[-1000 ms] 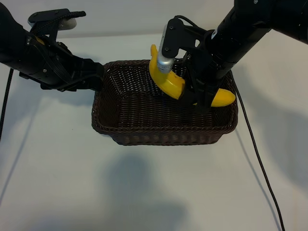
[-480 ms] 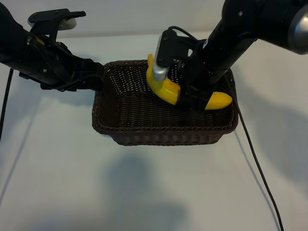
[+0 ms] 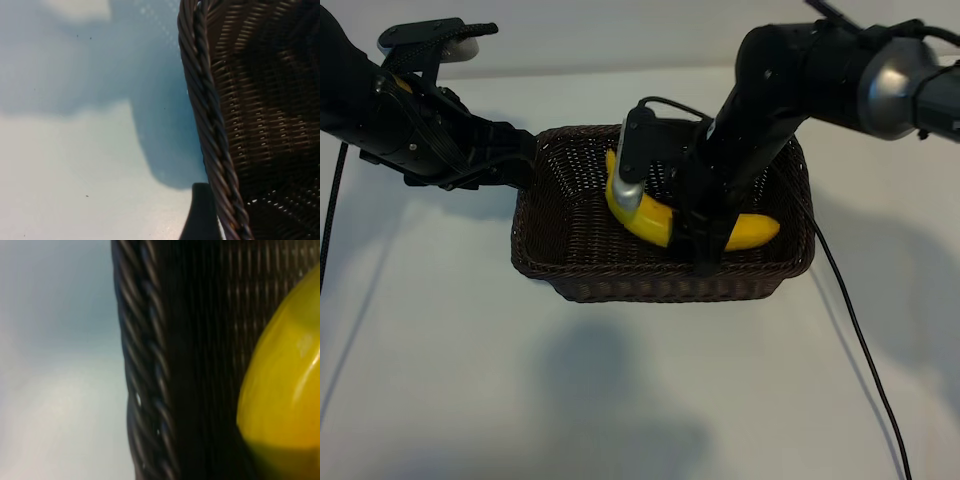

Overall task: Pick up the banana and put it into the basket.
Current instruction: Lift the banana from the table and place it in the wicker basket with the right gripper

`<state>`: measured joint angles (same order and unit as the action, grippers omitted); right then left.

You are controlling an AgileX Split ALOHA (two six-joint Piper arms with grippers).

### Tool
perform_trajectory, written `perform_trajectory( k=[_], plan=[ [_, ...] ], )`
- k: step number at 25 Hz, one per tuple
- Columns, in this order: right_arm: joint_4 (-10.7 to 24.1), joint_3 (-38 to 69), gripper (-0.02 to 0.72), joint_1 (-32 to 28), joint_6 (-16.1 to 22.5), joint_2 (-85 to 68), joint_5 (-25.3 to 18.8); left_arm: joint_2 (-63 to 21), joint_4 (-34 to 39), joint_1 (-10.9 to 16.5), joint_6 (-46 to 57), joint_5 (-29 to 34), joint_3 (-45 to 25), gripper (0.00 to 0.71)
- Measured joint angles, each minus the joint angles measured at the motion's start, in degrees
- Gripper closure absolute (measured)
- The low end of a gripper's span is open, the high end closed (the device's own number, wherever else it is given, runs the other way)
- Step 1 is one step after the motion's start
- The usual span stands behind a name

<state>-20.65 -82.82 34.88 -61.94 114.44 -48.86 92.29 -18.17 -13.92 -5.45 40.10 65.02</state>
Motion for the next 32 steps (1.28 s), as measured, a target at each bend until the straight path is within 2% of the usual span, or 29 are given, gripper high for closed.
perform_trajectory(
  k=[20, 24, 30, 32],
  plan=[
    [0.28, 0.0, 0.298, 0.02, 0.01, 4.87, 5.33, 0.0, 0.0, 0.0, 0.13, 0.04, 0.0, 0.118],
    [0.28, 0.0, 0.298, 0.02, 1.55, 4.87, 7.17, 0.0, 0.0, 0.0, 0.13, 0.04, 0.0, 0.118],
    [0.39, 0.0, 0.294, 0.02, 4.57, 4.87, 7.5, 0.0, 0.0, 0.0, 0.13, 0.04, 0.0, 0.118],
    [0.89, 0.0, 0.233, 0.02, 5.88, 4.87, 7.52, 0.0, 0.0, 0.0, 0.13, 0.04, 0.0, 0.118]
  ],
)
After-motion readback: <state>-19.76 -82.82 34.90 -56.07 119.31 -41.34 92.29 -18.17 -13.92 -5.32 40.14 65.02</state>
